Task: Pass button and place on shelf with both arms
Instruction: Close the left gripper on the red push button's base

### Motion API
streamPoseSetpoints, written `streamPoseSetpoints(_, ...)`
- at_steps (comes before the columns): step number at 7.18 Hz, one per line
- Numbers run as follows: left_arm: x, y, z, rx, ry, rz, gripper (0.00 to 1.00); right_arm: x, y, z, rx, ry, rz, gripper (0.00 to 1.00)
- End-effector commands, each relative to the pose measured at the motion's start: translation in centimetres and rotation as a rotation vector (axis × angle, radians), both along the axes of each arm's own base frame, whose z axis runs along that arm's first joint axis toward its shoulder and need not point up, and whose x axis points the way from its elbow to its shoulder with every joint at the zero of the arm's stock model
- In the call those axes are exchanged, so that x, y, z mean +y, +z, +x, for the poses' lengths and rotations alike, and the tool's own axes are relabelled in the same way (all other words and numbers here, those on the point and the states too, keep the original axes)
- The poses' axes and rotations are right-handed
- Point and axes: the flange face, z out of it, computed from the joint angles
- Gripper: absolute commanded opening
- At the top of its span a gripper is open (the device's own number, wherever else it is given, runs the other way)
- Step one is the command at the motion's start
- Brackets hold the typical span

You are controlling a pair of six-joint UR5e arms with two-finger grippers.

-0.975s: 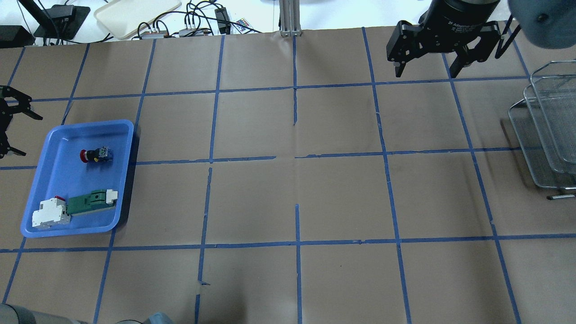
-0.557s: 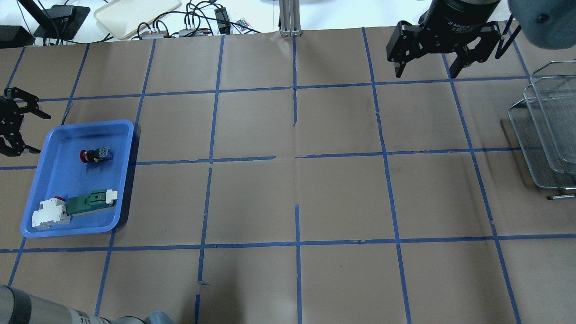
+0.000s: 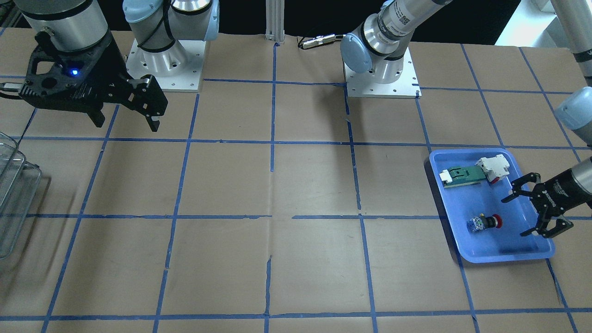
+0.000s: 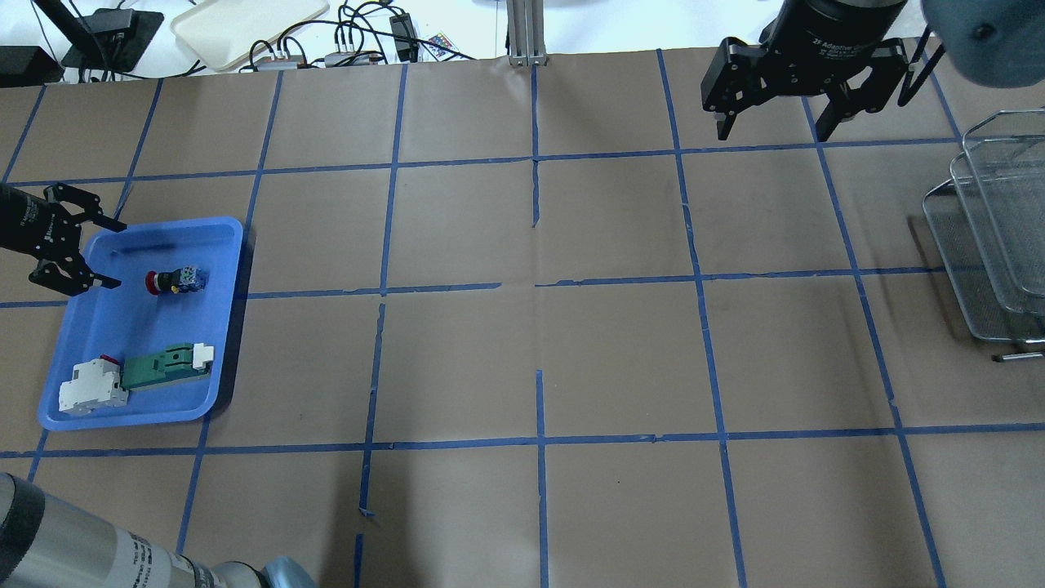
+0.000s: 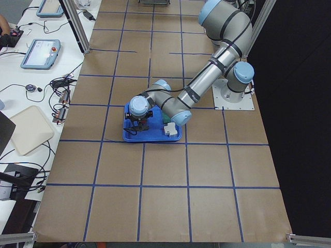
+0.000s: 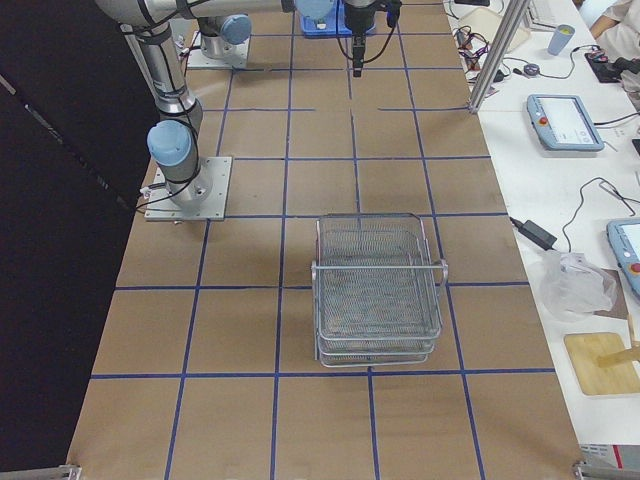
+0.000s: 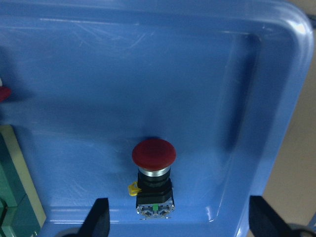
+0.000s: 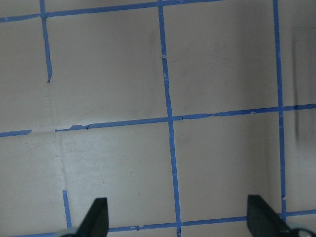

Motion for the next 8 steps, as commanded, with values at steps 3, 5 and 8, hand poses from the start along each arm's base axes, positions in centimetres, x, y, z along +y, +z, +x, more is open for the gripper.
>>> streamPoseSetpoints(3,-0.2,-4.0,0.1,0.044,-0.028,0.029,1.0,0.0,-0.1,0.0,0.0,-0.001,0.002,1.0)
streamPoseSetpoints(5,-0.1,-4.1,0.1,0.048,-0.043,0.024,0.98,0.0,-0.2,0.0,0.0,-0.001,0.004,1.0)
streamPoseSetpoints(8,0.0,-4.5,0.2,0.046,-0.041,0.04,0.22,0.0,-0.1,0.0,0.0,0.001,0.002,1.0)
